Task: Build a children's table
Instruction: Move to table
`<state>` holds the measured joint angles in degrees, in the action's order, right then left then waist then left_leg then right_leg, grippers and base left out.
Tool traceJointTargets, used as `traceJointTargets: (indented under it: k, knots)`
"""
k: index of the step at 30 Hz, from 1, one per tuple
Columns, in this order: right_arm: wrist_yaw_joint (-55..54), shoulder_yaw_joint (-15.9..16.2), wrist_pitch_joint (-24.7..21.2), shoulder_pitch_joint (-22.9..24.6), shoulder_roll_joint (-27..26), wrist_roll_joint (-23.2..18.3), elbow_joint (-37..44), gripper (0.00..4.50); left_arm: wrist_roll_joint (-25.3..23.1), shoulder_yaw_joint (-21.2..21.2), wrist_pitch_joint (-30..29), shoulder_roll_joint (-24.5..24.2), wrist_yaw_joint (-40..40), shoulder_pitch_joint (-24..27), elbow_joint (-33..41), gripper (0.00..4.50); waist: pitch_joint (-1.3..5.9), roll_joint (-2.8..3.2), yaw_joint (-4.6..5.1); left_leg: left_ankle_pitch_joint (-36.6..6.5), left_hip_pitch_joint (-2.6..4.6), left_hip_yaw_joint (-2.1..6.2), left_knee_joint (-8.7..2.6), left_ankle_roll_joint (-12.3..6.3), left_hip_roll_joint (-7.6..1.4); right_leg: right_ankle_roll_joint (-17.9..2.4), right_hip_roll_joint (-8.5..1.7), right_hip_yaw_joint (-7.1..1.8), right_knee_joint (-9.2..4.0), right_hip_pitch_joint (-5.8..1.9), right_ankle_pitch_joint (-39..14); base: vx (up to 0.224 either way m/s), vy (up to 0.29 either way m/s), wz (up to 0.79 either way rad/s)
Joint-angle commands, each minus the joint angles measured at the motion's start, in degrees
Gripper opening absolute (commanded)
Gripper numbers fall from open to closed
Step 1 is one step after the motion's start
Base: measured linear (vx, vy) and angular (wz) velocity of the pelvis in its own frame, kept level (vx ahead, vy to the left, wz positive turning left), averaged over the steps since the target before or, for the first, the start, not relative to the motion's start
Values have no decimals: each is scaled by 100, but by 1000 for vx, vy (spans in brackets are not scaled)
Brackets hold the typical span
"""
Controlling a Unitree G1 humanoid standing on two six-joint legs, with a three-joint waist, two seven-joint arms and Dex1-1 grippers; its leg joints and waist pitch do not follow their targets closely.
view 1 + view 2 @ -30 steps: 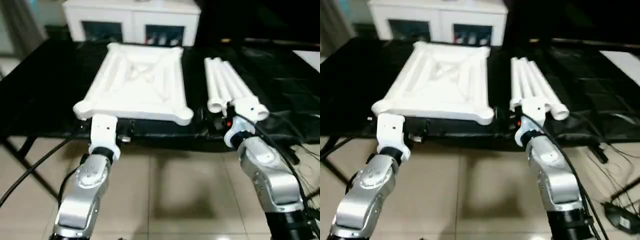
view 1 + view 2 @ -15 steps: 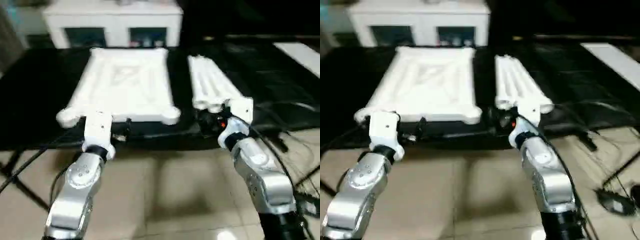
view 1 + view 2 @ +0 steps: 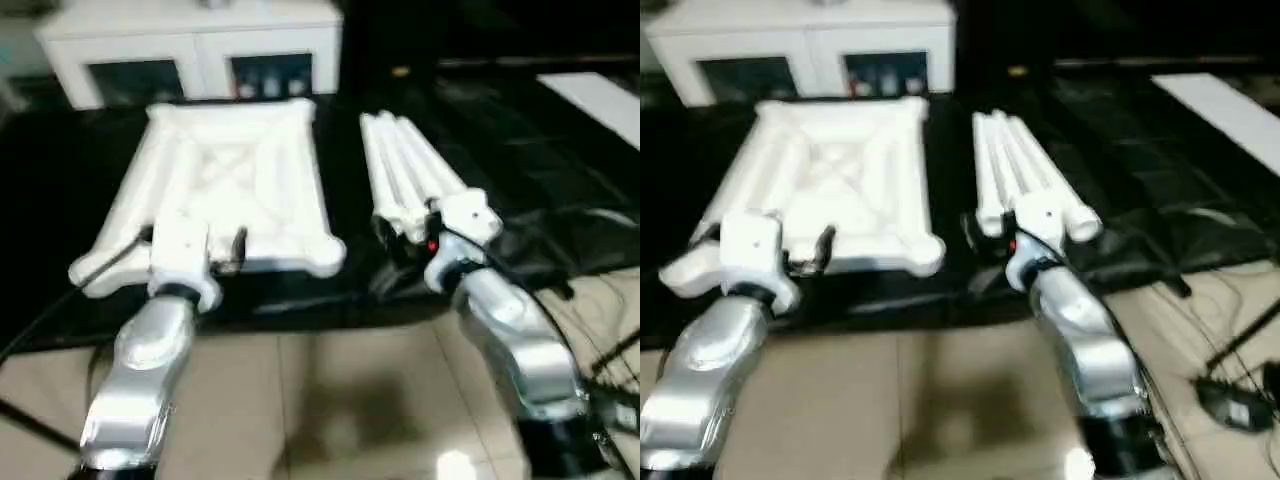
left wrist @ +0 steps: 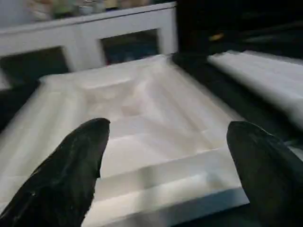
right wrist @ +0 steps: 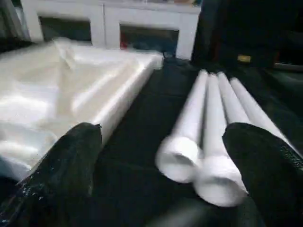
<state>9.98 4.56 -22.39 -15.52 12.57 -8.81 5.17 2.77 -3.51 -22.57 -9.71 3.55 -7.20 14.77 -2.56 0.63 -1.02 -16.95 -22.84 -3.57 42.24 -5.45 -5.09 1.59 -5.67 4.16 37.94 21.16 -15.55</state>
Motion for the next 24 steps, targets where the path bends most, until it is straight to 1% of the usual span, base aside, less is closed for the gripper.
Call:
traceJointTargets:
  k: [1, 2, 3, 4, 5, 6, 7, 8, 9, 10, 11, 12, 13, 14, 15, 16, 17, 18, 19, 20, 21, 22, 23, 24]
  knots:
    - [37, 130, -15, -117, -163, -11, 83, 450, -13, 191, -19, -147, -1, 26, -26, 443, 304, -141, -214, 38, -433, -28, 51, -10, -212, 641, -1240, -302, -1046, -751, -1957, 110, -22, 29]
    - [-43, 15, -21, -122, -274, -118, 37, 450, -20, 230, -3, -150, 23, 10, -72, 443, 259, 25, -165, 280, -204, -132, -555, 236, -382, -974, -627, -320, -1001, -816, -2097, 57, 2, 16]
    - [-43, 15, -21, -122, -274, -118, 37, 450, -20, 230, -3, -150, 23, 10, -72, 443, 279, 180, -181, 371, -54, -163, -782, 230, -496, -1159, -522, -164, -999, -811, -2018, 125, -9, 19]
    - [-31, 7, -15, -139, -267, -118, 12, 450, -19, 252, 2, -144, 32, -5, -94, 443, 310, 328, -175, 314, 192, -133, -1030, 223, -601, -1055, -225, 4, -892, -689, -1620, 154, 28, 2]
    - [4, 11, 0, -158, -238, -91, -13, 450, -26, 268, 7, -146, 44, -25, -117, 443, 287, 465, 162, -601, 969, 426, -1273, -458, -1028, -839, 228, 138, -70, 7, -1025, 154, 28, 2]
    - [26, 9, 10, -156, -232, -88, -10, 450, -17, 275, 7, -147, 52, -32, -121, 443, 368, 412, 198, -703, 1141, 569, -1284, -725, -1155, -687, 168, 75, 65, 114, -826, 180, 56, 6]
    - [26, 9, 10, -156, -232, -88, -10, 450, -17, 275, 7, -147, 52, -32, -121, 443, 365, 410, 195, -582, 1172, 638, -1265, -993, -1199, -473, 144, 23, 209, 220, -672, 167, 32, 10]
    - [46, 3, 18, -148, -225, -92, -4, 450, -21, 279, 8, -138, 58, -39, -126, 443, 335, 363, 185, -14, 1172, 578, -1212, -1498, -1178, -99, 74, -45, 334, 417, -351, 225, 18, 7]
    - [60, 1, 22, -142, -218, -89, 0, 450, -23, 279, 12, -132, 66, -42, -134, 443, 300, 265, 175, 301, 1064, 455, -1253, -1737, -1079, 16, -1, -130, 302, 443, -44, 132, 1, 0]
    - [75, 1, 20, -140, -208, -61, -2, 450, -23, 264, 29, -122, 64, -49, -157, 443, 274, 68, 147, 8, 870, 104, -1128, -1420, -679, -291, -122, -316, -211, 254, 428, 105, -31, -2]
    - [75, 1, 20, -140, -208, -61, -2, 450, -23, 264, 29, -122, 64, -49, -157, 443, 296, -89, 103, -394, 657, -130, -1008, -1128, -368, -405, -213, -504, -463, -63, 388, 0, 0, 0]
    - [76, 4, 17, -142, -213, -46, 3, 450, -19, 254, 37, -123, 64, -50, -165, 443, 347, -281, -143, -551, 152, -259, -208, -624, 50, -581, -690, -1115, -915, -741, -1499, 128, -73, 6]
    - [79, 1, 16, -142, -217, -43, 7, 450, -18, 252, 38, -122, 64, -50, -166, 443, 403, -190, -193, -234, -43, -177, -34, -405, -34, -874, -902, -1220, -872, -963, -1681, 151, -92, -1]
    - [96, -14, 14, -146, -233, -25, 11, 450, -18, 246, 45, -109, 69, -49, -172, 443, 360, -210, -180, 194, -293, -109, 84, -50, -31, -1007, -710, -1086, -781, -1014, -1351, 151, -92, -1]
    - [98, -15, 15, -146, -235, -23, 10, 450, -18, 245, 46, -107, 70, -49, -172, 443, 301, -145, -184, 511, -312, -101, 40, 193, -107, -1393, -650, -930, -836, -935, -1049, 133, -49, -8]
    - [117, -59, 71, -144, -274, -76, 3, 450, -23, 258, 54, -93, 84, -33, -170, 443, 264, -47, -194, 828, -280, -111, -192, 254, -222, -1712, -525, -708, -928, -852, -1182, 123, -11, -2]
    - [119, -14, 93, -151, -239, -15, 0, 450, -23, 265, 56, -93, 86, -29, -168, 443, 261, 39, -212, 936, -221, -117, -399, 210, -309, -1739, -438, -584, -951, -800, -1353, 123, -11, -2]
    - [121, 25, 112, -157, -208, 38, -3, 450, -24, 270, 57, -92, 89, -25, -166, 443, 277, 281, -170, 994, -35, -135, -842, 167, -510, -1486, -170, -262, -933, -767, -1546, 136, 49, 4]
    - [139, 95, 138, -168, -155, 115, -22, 450, -21, 280, 59, -91, 92, -22, -162, 443, 256, 326, -129, 456, 166, 4, -1091, 80, -680, -1195, 111, -125, -799, -638, -1514, 160, 112, -6]
    - [203, 130, 73, -176, -133, 89, -37, 450, -18, 289, 55, -93, 93, -25, -156, 443, 319, 535, 159, -815, 685, 509, -1305, -180, -1087, -869, 344, 34, -26, -209, -1303, 160, 112, -6]
    - [257, 194, 79, -170, -107, 125, -36, 450, -22, 299, 57, -87, 98, -35, -154, 443, 338, 346, 146, -1291, 779, 1041, -1400, -1329, -987, -440, 351, 22, 374, -76, -980, 177, 91, -4]
    - [288, 229, 104, -129, -133, 143, -6, 450, -8, 313, 87, -77, 103, -50, -163, 443, 364, 348, 275, -884, 906, 1151, -1246, -2245, -774, -124, 332, -64, 405, 166, -850, 148, 56, 30]
    - [280, 220, 110, -118, -152, 145, 3, 450, -2, 314, 91, -77, 103, -50, -165, 443, 329, 368, 282, -644, 890, 1209, -1217, -2472, -669, -36, 316, -100, 458, 230, -791, 148, 56, 30]
    - [272, 212, 116, -110, -168, 148, 10, 450, 2, 314, 91, -78, 103, -50, -166, 443, 335, 234, 341, -196, 793, 1292, -1229, -2547, -426, 68, 236, -256, 275, 197, -596, 100, 27, 44]
